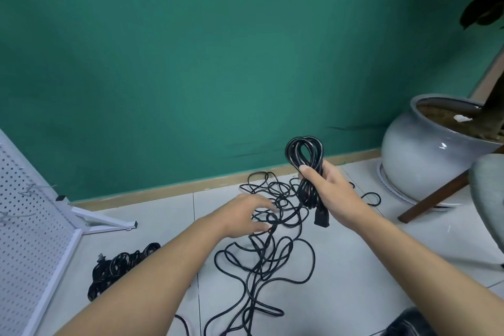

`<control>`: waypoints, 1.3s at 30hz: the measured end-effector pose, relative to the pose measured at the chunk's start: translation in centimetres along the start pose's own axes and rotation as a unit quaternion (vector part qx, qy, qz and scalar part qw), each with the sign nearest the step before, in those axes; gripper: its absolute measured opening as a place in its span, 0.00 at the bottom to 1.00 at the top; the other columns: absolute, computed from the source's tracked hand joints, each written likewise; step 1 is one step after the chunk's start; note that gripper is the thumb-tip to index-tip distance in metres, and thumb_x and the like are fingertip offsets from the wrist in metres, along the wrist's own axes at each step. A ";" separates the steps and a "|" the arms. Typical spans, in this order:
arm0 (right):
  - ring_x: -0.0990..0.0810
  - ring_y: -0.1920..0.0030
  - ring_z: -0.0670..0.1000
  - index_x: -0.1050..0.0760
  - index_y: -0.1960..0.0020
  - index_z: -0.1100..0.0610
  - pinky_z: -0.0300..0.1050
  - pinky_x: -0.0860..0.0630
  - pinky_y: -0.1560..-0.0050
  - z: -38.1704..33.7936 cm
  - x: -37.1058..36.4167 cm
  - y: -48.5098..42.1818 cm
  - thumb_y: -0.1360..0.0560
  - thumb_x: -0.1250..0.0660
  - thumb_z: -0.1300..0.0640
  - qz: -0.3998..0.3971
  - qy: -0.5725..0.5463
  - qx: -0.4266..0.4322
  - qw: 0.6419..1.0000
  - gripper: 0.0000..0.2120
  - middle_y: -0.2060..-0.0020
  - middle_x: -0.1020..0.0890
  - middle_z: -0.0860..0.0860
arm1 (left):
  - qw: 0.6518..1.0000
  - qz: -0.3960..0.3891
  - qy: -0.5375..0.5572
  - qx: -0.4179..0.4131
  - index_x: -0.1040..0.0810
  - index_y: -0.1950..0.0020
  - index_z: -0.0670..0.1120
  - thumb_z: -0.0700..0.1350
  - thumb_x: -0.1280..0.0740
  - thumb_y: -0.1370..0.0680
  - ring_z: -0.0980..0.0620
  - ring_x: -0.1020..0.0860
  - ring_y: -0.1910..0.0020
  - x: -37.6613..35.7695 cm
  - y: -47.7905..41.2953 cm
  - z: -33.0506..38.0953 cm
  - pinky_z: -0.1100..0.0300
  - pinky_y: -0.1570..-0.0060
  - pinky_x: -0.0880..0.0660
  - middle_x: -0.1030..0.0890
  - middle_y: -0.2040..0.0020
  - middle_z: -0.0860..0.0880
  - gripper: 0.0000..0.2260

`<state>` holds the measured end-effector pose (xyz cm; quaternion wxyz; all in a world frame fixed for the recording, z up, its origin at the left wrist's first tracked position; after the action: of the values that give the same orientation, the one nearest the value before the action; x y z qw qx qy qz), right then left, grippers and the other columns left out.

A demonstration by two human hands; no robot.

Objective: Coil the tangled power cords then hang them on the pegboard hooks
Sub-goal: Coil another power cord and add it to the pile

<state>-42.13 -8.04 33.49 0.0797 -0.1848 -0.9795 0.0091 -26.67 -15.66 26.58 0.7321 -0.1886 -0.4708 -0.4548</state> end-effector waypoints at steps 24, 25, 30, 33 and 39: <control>0.22 0.52 0.32 0.24 0.41 0.42 0.31 0.30 0.51 0.5 -1.1 0.2 0.17 0.34 0.51 -0.074 0.273 0.061 0.957 0.06 0.55 0.18 0.34 | 0.925 0.328 -0.052 -0.186 0.21 0.49 0.43 0.53 0.38 0.17 0.51 0.26 0.59 7.9 1.9 6.6 0.55 0.57 0.25 0.25 0.55 0.49 0.14; 0.22 0.52 0.32 0.24 0.41 0.43 0.29 0.30 0.51 0.2 -1.7 0.5 0.16 0.34 0.53 -0.090 0.250 0.064 0.962 0.07 0.56 0.18 0.31 | 0.931 0.321 -0.018 -0.170 0.21 0.49 0.44 0.53 0.36 0.17 0.51 0.25 0.58 8.2 1.8 5.8 0.53 0.56 0.24 0.24 0.56 0.51 0.13; 0.20 0.54 0.33 0.22 0.40 0.53 0.27 0.29 0.52 -0.4 -2.2 0.9 0.16 0.36 0.58 -0.082 0.133 0.035 0.987 0.07 0.57 0.16 0.34 | 0.943 0.293 0.122 -0.101 0.19 0.50 0.50 0.53 0.31 0.19 0.54 0.22 0.56 8.5 1.5 3.3 0.54 0.53 0.25 0.18 0.57 0.54 0.07; 0.22 0.60 0.32 0.24 0.45 0.50 0.27 0.29 0.56 -0.4 -3.5 1.5 0.15 0.38 0.57 -0.125 0.148 0.019 0.981 0.05 0.64 0.19 0.30 | 0.941 0.294 0.126 -0.109 0.17 0.51 0.49 0.51 0.29 0.20 0.55 0.22 0.56 8.8 1.7 3.5 0.57 0.52 0.25 0.18 0.56 0.53 0.07; 0.25 0.60 0.36 0.26 0.44 0.47 0.29 0.29 0.55 -1.3 -5.4 2.5 0.15 0.40 0.49 -0.181 0.174 0.009 0.968 0.05 0.65 0.23 0.33 | 0.928 0.327 0.101 -0.146 0.15 0.51 0.48 0.51 0.27 0.21 0.57 0.25 0.58 9.8 2.6 4.2 0.61 0.55 0.28 0.23 0.53 0.55 0.07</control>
<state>-36.07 -7.69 33.82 0.2510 -0.0025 -0.9676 -0.0286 -25.29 -16.16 37.51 0.8484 -0.3898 -0.2346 -0.2708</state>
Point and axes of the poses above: each hand's wrist, its own y-axis away from the middle knuckle, its own x-axis out of the back of the hand, z = x × y, the point moved 9 cm from there along -y, towards the middle knuckle
